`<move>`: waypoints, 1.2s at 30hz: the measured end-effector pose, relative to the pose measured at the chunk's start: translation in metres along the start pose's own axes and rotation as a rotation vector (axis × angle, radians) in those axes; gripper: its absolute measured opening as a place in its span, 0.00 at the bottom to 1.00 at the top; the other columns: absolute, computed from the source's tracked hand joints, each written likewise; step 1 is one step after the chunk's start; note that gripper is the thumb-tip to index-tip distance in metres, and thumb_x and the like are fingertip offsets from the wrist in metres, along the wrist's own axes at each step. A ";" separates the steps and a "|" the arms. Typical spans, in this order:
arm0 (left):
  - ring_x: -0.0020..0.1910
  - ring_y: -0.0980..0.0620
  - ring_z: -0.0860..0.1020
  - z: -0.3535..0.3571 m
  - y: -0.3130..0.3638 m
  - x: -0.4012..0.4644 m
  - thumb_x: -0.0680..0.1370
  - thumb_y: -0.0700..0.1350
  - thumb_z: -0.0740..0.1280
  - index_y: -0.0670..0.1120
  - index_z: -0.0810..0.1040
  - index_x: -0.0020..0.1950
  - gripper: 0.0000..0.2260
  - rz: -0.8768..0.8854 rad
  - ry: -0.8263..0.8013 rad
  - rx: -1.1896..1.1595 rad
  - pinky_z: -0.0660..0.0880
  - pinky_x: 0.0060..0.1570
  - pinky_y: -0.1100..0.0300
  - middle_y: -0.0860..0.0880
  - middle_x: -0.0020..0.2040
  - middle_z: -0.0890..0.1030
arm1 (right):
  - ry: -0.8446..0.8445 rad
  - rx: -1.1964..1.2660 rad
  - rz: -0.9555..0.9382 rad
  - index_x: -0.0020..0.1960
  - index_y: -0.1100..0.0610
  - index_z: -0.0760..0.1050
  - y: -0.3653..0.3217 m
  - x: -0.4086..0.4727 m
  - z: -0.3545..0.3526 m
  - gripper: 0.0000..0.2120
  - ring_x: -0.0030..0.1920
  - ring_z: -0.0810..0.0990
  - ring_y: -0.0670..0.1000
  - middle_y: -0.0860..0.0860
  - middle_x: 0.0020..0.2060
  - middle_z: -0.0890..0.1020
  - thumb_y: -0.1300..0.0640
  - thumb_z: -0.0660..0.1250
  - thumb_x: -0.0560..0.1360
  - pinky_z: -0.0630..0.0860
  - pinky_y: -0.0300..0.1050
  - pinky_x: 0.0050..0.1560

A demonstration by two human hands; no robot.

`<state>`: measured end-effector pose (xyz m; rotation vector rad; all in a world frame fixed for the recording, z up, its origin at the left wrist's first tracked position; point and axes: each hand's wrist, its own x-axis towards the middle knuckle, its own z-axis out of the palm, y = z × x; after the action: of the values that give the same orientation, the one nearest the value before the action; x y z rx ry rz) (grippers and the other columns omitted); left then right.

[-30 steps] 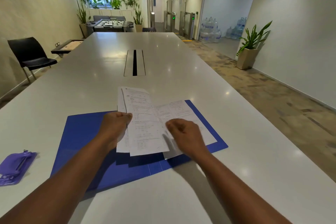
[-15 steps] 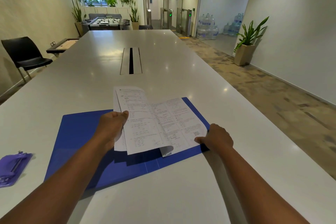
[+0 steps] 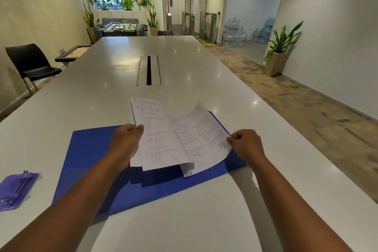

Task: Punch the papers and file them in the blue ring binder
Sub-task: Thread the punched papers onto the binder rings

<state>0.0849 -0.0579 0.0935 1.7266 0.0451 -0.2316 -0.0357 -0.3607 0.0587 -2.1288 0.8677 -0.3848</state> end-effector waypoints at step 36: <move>0.55 0.50 0.82 -0.001 0.001 -0.017 0.79 0.43 0.72 0.54 0.73 0.62 0.15 0.212 0.120 0.007 0.83 0.48 0.53 0.53 0.58 0.81 | -0.354 0.361 -0.339 0.48 0.50 0.83 -0.105 -0.096 0.040 0.05 0.38 0.84 0.42 0.46 0.38 0.86 0.57 0.77 0.74 0.81 0.37 0.42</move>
<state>0.0685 -0.0554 0.0972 1.7361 -0.0505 0.0286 -0.0359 -0.2239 0.1151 -1.9196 0.2134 -0.2951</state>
